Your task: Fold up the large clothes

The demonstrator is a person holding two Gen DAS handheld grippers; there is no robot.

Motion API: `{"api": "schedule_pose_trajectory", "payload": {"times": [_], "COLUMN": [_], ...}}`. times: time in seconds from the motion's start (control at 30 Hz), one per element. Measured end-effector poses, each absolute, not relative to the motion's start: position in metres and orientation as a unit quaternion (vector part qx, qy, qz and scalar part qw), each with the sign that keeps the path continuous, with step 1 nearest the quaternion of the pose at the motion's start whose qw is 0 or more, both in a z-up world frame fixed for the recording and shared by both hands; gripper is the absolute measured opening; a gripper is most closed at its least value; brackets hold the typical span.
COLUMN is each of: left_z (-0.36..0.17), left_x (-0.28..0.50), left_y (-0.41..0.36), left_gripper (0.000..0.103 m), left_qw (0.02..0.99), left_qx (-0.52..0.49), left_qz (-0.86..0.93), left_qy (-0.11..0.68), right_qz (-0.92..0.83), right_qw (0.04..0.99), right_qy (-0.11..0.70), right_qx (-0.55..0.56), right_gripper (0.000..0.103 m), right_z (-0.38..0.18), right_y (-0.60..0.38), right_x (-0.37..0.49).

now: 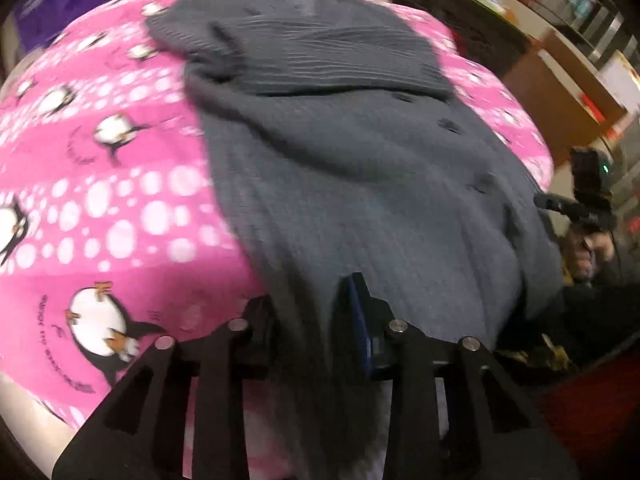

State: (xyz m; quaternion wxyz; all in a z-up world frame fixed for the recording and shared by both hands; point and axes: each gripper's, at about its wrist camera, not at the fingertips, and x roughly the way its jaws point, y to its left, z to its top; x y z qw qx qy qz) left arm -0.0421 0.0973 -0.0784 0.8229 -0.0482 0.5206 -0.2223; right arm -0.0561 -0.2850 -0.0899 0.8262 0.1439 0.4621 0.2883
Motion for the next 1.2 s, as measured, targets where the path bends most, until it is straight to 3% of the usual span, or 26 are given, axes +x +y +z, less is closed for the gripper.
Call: {"api": "schedule_pose_trajectory", "payload": {"times": [0.07, 0.17, 0.23, 0.4, 0.43, 0.47, 0.93, 1.2], "left_z": [-0.079, -0.078, -0.078, -0.077, -0.076, -0.073, -0.035, -0.055], "left_x": [-0.037, -0.043, -0.045, -0.037, -0.038, -0.040, -0.067, -0.067], "left_y": [0.105, 0.088, 0.074, 0.080, 0.081, 0.082, 0.125, 0.134], "left_gripper": [0.030, 0.032, 0.042, 0.043, 0.030, 0.009, 0.004, 0.004], "left_qw": [0.820, 0.808, 0.810, 0.811, 0.813, 0.821, 0.868, 0.848], "left_qx": [-0.092, -0.069, -0.031, -0.067, -0.066, -0.060, -0.133, -0.152], "left_qz": [-0.223, -0.262, -0.268, -0.260, -0.257, -0.245, -0.196, -0.196], "left_qy": [0.520, 0.523, 0.521, 0.520, 0.518, 0.512, 0.435, 0.468], "right_qz": [0.304, 0.320, 0.305, 0.315, 0.318, 0.323, 0.346, 0.317], "right_qw": [0.815, 0.817, 0.815, 0.822, 0.823, 0.821, 0.838, 0.827], "right_qy": [0.462, 0.460, 0.472, 0.448, 0.444, 0.443, 0.368, 0.414], "right_qx": [0.174, 0.141, 0.139, 0.157, 0.156, 0.160, 0.207, 0.209], "right_gripper": [0.058, 0.058, 0.058, 0.054, 0.034, 0.019, 0.006, 0.008], "right_z": [-0.095, -0.092, -0.101, -0.103, -0.101, -0.099, -0.056, -0.083], "right_y": [-0.289, -0.279, -0.279, -0.277, -0.277, -0.274, -0.296, -0.305], "right_x": [-0.054, -0.058, -0.055, -0.056, -0.057, -0.056, -0.076, -0.073]}}
